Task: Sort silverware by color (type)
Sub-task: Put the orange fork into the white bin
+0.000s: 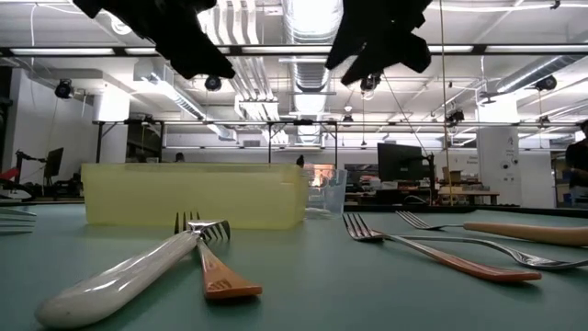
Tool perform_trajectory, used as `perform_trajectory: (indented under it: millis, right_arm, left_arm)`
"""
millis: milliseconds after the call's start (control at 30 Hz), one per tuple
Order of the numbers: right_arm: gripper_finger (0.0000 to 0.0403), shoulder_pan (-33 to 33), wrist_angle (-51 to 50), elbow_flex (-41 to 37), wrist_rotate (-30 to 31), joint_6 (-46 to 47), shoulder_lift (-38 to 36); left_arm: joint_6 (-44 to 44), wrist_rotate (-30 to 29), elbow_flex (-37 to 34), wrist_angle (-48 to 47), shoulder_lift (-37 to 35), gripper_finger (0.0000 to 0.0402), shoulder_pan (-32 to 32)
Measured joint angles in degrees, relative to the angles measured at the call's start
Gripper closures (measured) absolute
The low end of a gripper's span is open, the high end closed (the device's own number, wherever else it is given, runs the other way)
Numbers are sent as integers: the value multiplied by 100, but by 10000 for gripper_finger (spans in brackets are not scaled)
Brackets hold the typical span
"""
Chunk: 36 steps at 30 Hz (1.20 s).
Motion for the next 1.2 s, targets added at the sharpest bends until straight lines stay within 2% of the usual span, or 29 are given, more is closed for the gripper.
perform_trajectory:
  millis: [267, 600, 767, 967, 1200]
  right_arm:
    - [234, 16, -976, 437, -1486, 570, 543]
    - [236, 250, -1097, 472, -2722, 1075, 1077]
    - [245, 411, -1094, 472, -3038, 1514, 1256]
    - [259, 519, -1041, 472, -3053, 2105, 1480]
    - [273, 540, -983, 472, -3054, 2217, 1769]
  left_arm:
    - [-177, 9, -141, -39, -142, 304, -5]
    - [-201, 15, -158, -54, -101, 304, -18]
    - [-200, 17, -158, -52, -101, 304, -45]
    - [-199, 16, -158, -45, -101, 304, -53]
    - [-166, 16, -158, -20, -101, 304, -56]
